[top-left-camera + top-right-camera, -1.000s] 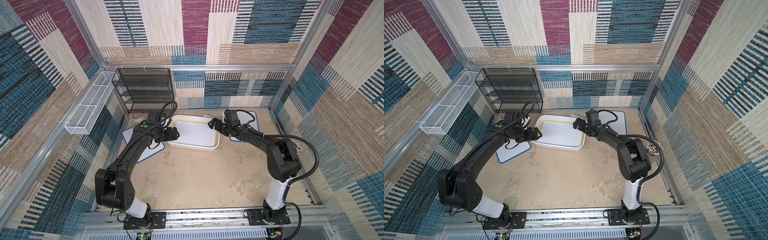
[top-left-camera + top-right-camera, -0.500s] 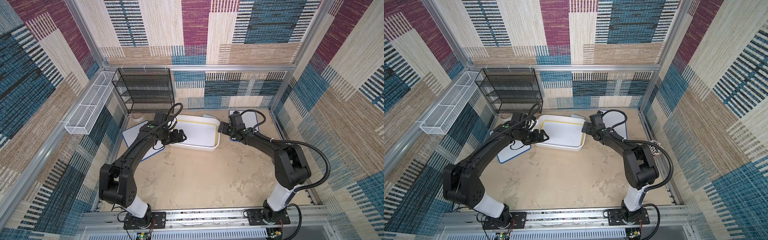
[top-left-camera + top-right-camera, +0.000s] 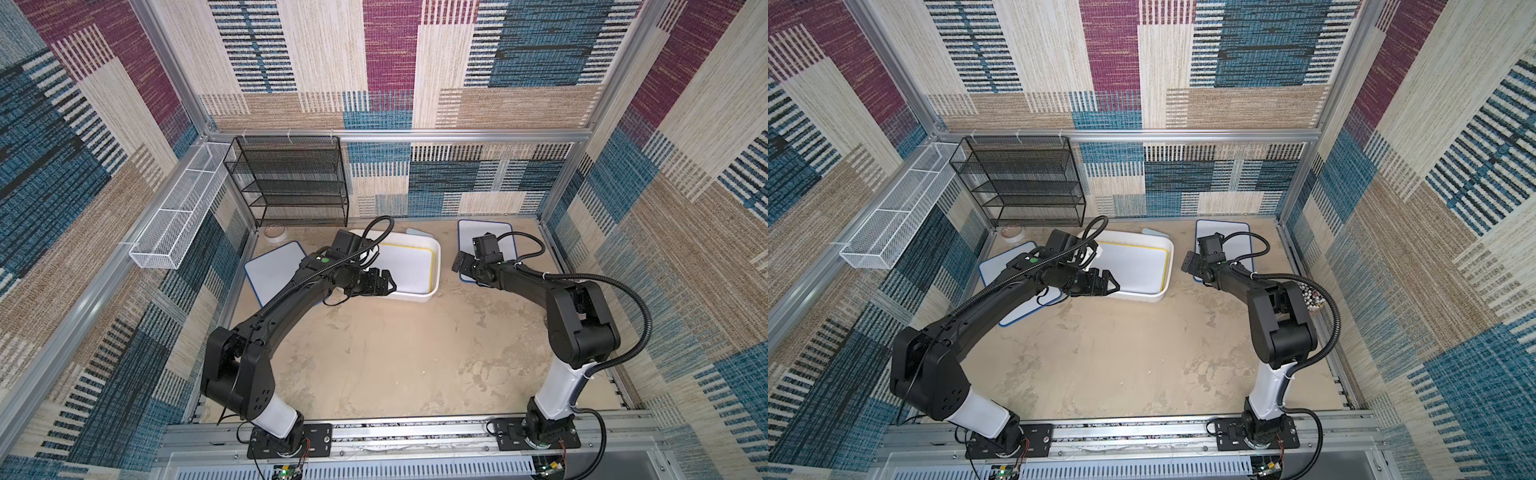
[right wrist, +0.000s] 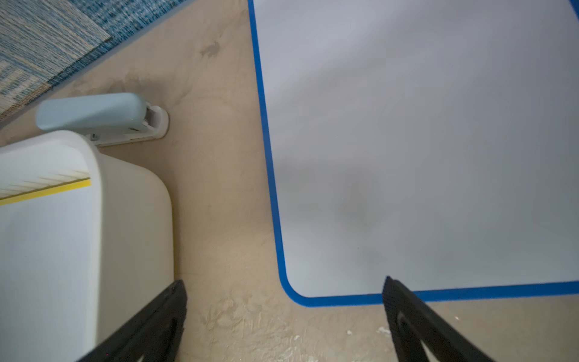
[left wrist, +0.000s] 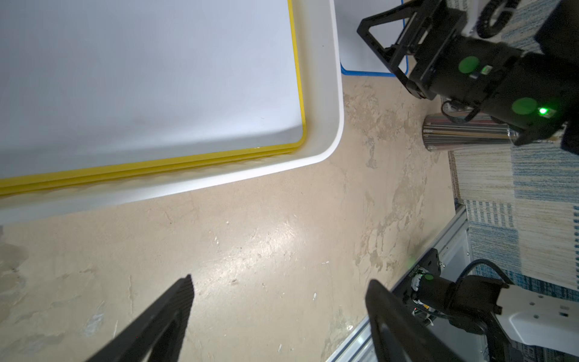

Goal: Put the whiteboard into the storage box
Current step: Move the whiteboard to the center of the board.

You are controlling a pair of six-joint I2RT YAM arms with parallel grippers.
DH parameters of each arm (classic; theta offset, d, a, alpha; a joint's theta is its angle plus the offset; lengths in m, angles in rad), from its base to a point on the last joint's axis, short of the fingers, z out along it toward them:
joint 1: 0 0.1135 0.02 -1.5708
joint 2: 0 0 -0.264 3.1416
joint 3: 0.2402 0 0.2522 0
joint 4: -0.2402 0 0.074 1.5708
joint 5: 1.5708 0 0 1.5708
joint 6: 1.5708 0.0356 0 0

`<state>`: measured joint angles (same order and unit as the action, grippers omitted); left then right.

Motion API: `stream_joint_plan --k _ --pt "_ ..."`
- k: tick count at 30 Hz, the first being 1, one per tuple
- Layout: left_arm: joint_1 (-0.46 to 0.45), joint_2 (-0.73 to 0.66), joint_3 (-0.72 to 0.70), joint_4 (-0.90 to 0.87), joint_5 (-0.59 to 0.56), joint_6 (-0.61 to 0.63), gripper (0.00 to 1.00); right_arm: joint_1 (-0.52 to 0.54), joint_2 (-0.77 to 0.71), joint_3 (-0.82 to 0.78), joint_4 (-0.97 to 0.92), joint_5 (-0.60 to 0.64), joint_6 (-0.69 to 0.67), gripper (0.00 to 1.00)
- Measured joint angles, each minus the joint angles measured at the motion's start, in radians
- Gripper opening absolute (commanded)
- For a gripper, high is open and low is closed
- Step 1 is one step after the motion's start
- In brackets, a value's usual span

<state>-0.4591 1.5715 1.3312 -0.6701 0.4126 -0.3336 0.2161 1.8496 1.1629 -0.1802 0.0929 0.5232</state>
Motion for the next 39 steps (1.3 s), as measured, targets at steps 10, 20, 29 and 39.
stream_joint_plan --k 10,20,29,39 --pt "-0.03 -0.001 0.0 0.0 -0.014 0.003 0.89 -0.015 0.085 0.037 -0.003 -0.025 0.001 1.0" --pt "-0.032 -0.001 0.0 0.0 -0.014 0.003 0.89 -0.015 0.01 -0.118 0.123 -0.052 0.013 1.0" --pt "-0.032 -0.002 0.0 0.0 -0.018 0.003 0.89 -0.003 -0.061 -0.216 0.163 -0.066 0.015 1.0" --pt "-0.032 -0.008 0.0 0.0 -0.041 0.004 0.88 0.074 -0.172 -0.335 0.138 -0.058 0.034 1.0"
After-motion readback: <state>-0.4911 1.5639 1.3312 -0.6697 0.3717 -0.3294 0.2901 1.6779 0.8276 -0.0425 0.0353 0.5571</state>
